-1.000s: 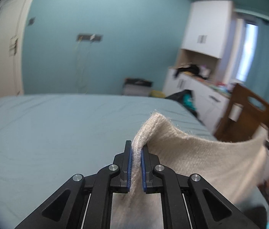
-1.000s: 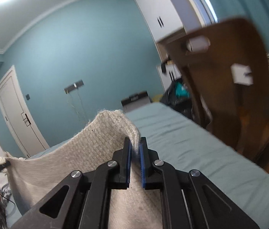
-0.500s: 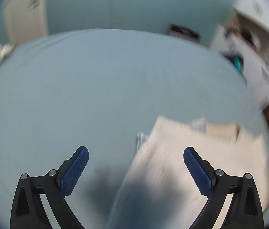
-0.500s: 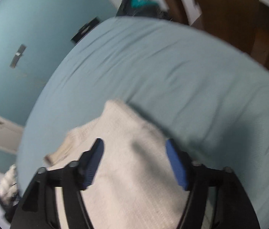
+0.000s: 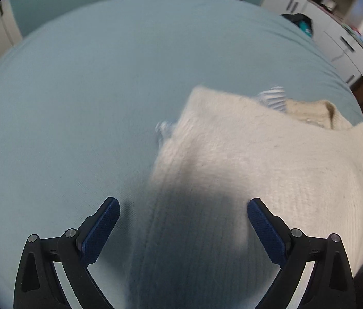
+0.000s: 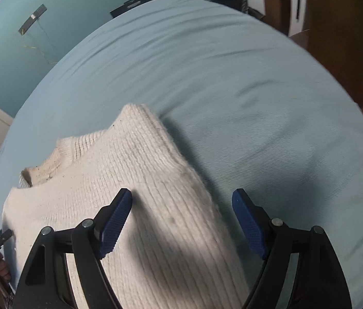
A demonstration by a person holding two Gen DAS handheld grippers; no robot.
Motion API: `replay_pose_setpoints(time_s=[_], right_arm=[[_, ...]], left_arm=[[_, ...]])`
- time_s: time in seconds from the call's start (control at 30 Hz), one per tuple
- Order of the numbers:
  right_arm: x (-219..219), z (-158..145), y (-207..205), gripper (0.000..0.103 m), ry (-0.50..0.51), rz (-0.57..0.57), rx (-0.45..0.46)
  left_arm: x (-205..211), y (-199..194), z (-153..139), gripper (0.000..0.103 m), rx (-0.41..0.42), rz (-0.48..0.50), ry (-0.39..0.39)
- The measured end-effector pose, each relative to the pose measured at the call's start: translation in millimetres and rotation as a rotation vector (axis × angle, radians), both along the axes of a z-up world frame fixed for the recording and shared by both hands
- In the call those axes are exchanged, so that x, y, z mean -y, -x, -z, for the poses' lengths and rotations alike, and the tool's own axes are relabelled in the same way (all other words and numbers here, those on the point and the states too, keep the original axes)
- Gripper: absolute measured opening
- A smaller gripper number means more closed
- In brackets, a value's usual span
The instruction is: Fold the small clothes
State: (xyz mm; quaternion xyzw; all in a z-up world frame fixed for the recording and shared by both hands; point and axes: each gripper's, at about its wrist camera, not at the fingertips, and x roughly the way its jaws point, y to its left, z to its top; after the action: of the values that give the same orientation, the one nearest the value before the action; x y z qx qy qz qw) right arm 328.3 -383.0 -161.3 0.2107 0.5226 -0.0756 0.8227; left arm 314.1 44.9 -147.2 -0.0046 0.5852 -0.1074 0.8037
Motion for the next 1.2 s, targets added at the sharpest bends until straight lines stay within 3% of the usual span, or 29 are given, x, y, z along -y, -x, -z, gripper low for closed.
replay_pose_setpoints(time_s=[0.03,0.07,0.13,0.17,0.27,0.47,0.6,0.67,0.8,0.83,0.9,0.97,1.13,1.17,1.2], right_arm=[[1,2,-3,0.052,-0.01,-0.002,0.0],[1,4,-5,0.044,-0.02,-0.003,-0.005],[-2,2,-4,0.025,-0.024,-0.007,0.004],[-6,-3,-2,0.018,0.026,-0.013,0.018],[-22,-27,6,0.012,0.186,-0.03,0.09],[-57,-81,42,0.009,0.376,-0.035,0.302],[-63,-106,54,0.008,0.392,0.007,0.441],[-61,-112,38,0.008,0.391,0.023,0.477],[-54,-124,17,0.008,0.38,0.089,0.551],[-53,-126,12,0.008,0.37,0.105,0.572],[-44,-126,-2,0.008,0.351,0.123,0.589],[-39,-116,-21,0.008,0.328,0.12,0.556],[-36,-47,-72,0.008,0.297,0.072,0.343],[-35,-29,-81,0.008,0.302,0.066,0.284],[-34,-14,-88,0.01,0.298,0.067,0.224]], left_arm=[[-3,-1,4,0.101,-0.01,-0.017,0.01],[-7,-2,7,0.097,-0.019,-0.03,0.047],[-12,-1,6,0.063,-0.026,-0.033,0.142],[-15,-2,5,0.046,-0.038,-0.031,0.205],[-18,-1,-9,0.024,-0.014,-0.067,0.201],[-33,11,-37,0.01,0.066,-0.162,0.223],[-45,14,-56,0.009,0.19,-0.231,0.299],[-49,16,-69,0.009,0.261,-0.242,0.299],[-61,12,-99,0.009,0.475,-0.267,0.366],[-61,3,-101,0.009,0.494,-0.279,0.385],[-64,-15,-96,0.009,0.487,-0.293,0.397],[-58,-36,-78,0.009,0.457,-0.284,0.331],[-56,-64,-7,0.01,0.253,-0.316,0.176],[-58,-68,9,0.015,0.19,-0.326,0.149],[-64,-72,27,0.029,0.114,-0.348,0.145]])
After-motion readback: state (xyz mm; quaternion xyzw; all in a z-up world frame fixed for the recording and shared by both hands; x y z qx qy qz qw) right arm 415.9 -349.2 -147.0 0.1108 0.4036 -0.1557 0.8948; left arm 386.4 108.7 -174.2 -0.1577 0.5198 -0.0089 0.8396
